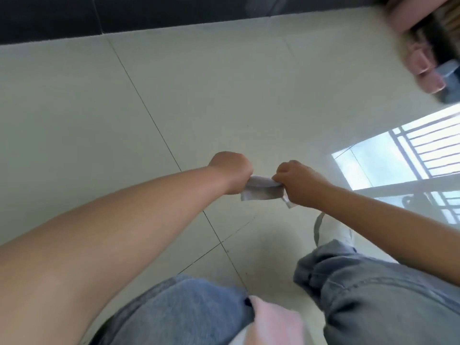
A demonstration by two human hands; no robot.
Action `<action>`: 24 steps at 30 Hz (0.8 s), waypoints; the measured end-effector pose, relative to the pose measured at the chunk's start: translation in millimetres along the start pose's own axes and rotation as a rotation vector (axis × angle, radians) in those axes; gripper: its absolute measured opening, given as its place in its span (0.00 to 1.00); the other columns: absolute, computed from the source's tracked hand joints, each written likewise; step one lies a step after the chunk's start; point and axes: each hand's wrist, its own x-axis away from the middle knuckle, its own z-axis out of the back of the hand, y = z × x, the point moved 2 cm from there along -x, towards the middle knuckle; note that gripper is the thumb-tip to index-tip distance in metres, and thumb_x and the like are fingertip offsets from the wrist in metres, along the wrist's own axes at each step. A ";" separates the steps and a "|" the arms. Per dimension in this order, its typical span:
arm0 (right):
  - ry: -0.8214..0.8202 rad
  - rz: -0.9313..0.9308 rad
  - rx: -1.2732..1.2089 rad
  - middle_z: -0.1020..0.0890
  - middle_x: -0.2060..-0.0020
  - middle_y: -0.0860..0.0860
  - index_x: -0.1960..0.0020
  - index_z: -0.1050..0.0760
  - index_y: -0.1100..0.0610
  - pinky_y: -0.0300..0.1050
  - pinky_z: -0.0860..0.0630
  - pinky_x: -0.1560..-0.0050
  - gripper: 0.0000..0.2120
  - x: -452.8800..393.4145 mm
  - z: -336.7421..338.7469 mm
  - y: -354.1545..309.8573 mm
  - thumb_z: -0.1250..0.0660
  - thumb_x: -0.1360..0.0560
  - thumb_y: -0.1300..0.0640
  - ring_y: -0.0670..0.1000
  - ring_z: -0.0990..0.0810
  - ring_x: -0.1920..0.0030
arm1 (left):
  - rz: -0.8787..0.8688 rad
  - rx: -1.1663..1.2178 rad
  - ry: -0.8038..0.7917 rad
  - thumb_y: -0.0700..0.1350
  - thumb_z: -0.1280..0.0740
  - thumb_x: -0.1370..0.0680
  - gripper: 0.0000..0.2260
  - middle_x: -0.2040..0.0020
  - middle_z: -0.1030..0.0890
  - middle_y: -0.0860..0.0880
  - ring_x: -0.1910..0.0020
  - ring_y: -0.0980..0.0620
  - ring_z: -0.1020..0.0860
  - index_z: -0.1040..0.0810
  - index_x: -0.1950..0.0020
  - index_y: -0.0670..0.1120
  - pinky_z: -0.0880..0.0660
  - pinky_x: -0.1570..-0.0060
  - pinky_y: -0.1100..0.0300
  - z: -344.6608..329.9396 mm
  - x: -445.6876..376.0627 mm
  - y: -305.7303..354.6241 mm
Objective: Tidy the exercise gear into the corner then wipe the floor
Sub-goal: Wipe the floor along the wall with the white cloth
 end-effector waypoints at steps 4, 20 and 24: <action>0.113 0.056 -0.004 0.28 0.36 0.54 0.34 0.30 0.59 0.46 0.30 0.37 0.18 -37.8 -17.2 16.1 0.43 0.23 0.65 0.55 0.33 0.35 | 0.116 -0.044 0.032 0.36 0.39 0.23 0.10 0.54 0.21 0.44 0.49 0.41 0.23 0.23 0.44 0.40 0.30 0.61 0.59 -8.2 -27.5 -2.1; 0.382 0.494 -0.259 0.16 0.47 0.58 0.47 0.19 0.66 0.43 0.19 0.53 0.24 -138.7 -91.3 13.0 0.49 0.33 0.64 0.55 0.17 0.46 | 0.310 -0.252 0.144 0.37 0.49 0.38 0.20 0.72 0.17 0.43 0.71 0.47 0.16 0.17 0.73 0.37 0.22 0.73 0.64 -89.6 -82.5 -21.0; 0.243 0.544 -0.262 0.43 0.25 0.56 0.26 0.45 0.63 0.46 0.39 0.29 0.23 -197.6 -47.9 21.2 0.51 0.20 0.65 0.53 0.42 0.25 | 0.490 -0.127 0.086 0.35 0.40 0.36 0.11 0.70 0.18 0.42 0.70 0.46 0.17 0.17 0.70 0.37 0.25 0.77 0.64 -64.3 -104.6 -35.9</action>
